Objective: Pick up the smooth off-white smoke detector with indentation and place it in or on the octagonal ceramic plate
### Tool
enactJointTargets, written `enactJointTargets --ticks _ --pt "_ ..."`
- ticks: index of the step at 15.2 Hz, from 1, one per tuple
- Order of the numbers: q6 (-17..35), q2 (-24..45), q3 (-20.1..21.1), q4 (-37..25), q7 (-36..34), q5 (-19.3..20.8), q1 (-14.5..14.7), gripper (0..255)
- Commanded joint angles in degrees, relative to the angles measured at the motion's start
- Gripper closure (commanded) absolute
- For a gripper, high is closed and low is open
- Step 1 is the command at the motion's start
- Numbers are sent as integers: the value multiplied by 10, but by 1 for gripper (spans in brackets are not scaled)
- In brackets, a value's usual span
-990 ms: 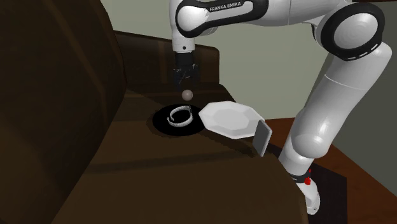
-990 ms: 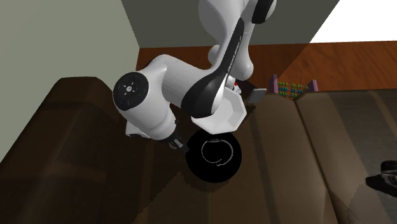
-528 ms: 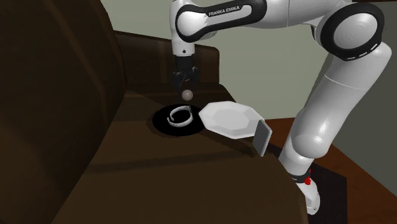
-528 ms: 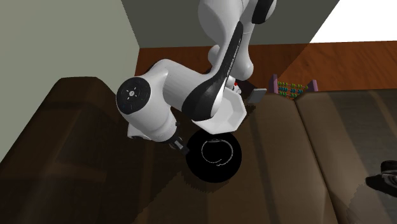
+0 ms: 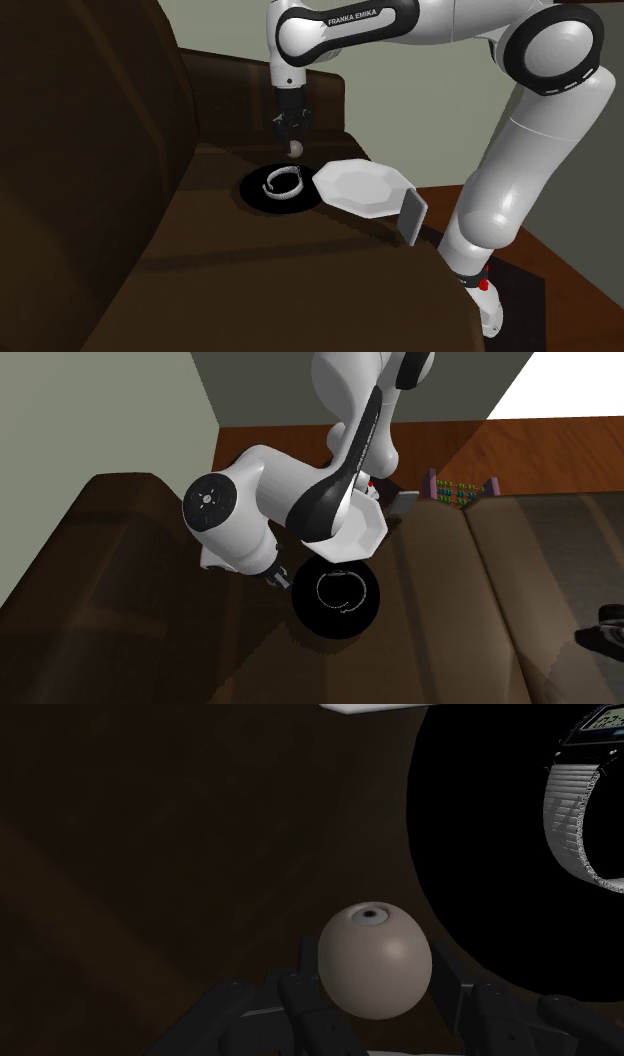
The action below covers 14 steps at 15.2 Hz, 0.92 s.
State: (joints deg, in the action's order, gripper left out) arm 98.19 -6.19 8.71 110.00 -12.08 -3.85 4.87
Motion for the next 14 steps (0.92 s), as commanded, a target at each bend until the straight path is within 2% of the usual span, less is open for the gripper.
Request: enactJointTargets --ticks 1,4,14 --pt "0 0 0 0 0 0 0 255" --pt "0 0 0 0 0 0 0 255" --pt "-77 4 -1 -81 -4 1 -1 255"
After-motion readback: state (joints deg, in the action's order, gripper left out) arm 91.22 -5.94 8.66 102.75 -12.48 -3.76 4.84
